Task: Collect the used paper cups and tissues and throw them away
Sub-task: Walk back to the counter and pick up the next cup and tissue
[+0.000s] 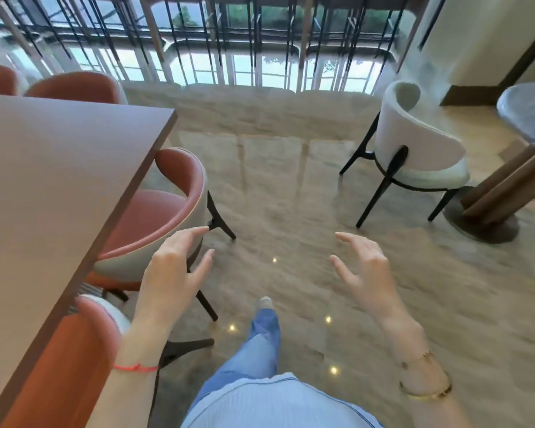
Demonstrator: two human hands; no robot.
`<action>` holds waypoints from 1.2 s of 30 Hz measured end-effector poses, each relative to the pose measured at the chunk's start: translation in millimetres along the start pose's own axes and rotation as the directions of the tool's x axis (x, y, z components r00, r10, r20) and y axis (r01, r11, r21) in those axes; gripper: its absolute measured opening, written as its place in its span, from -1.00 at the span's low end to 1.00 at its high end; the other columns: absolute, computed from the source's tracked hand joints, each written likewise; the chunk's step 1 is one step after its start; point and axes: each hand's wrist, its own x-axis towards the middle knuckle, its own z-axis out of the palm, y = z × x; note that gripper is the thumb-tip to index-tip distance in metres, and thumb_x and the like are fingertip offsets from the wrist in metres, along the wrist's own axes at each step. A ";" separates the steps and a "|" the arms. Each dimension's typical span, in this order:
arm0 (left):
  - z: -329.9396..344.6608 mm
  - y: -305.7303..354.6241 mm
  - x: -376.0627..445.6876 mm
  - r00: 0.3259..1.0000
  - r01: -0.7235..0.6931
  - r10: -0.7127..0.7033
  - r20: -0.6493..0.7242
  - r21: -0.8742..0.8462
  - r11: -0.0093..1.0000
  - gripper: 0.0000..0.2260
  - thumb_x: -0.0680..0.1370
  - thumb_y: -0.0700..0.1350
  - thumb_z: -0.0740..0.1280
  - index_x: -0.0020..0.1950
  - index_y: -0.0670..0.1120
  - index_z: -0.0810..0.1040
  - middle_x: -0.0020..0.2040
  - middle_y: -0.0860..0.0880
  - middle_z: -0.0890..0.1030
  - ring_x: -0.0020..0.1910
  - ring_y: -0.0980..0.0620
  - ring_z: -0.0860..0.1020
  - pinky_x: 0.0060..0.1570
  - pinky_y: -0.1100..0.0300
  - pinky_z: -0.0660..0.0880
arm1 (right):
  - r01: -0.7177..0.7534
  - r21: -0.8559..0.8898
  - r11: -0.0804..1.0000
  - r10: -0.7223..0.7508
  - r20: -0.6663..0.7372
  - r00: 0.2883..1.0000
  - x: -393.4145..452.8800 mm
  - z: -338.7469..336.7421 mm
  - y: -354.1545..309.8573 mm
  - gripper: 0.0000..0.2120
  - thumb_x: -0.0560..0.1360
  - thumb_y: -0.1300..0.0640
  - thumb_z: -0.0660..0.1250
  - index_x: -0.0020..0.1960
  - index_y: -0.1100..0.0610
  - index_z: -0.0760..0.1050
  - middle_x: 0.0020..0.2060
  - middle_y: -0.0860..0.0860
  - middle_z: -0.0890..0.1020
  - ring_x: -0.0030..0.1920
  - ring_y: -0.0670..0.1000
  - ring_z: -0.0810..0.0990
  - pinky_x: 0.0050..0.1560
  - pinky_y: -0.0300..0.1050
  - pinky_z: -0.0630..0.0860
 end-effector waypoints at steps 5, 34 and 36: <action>14.8 -3.7 132.2 0.998 -0.054 0.054 -0.016 0.005 0.999 -0.63 0.51 -0.10 0.42 0.31 -0.08 0.52 0.16 -0.01 0.60 0.17 0.02 0.55 0.19 0.10 0.47 | -0.002 -0.010 1.000 0.002 -0.049 0.999 129.5 3.8 2.0 -0.61 0.49 0.10 0.40 0.30 0.09 0.48 0.17 -0.03 0.57 0.27 -0.04 0.44 0.27 -0.30 0.26; 138.4 -45.0 794.4 0.996 0.018 -0.019 -0.084 -0.021 1.000 -0.66 0.51 -0.12 0.41 0.29 -0.02 0.54 0.19 0.08 0.57 0.22 0.13 0.50 0.19 0.53 0.23 | 0.048 0.026 0.999 -0.048 -0.001 0.999 820.2 57.8 69.0 -0.60 0.52 0.06 0.37 0.33 0.04 0.44 0.20 -0.07 0.54 0.30 -0.10 0.42 0.29 -0.28 0.27; 141.9 -52.5 831.7 0.996 0.033 -0.034 -0.086 -0.019 0.999 -0.66 0.52 -0.12 0.41 0.29 -0.03 0.54 0.19 0.07 0.58 0.22 0.12 0.50 0.20 0.49 0.25 | 0.062 0.021 0.998 -0.063 0.021 0.998 864.0 67.1 67.6 -0.61 0.51 0.08 0.38 0.32 0.06 0.45 0.19 -0.06 0.55 0.29 -0.09 0.43 0.28 -0.30 0.27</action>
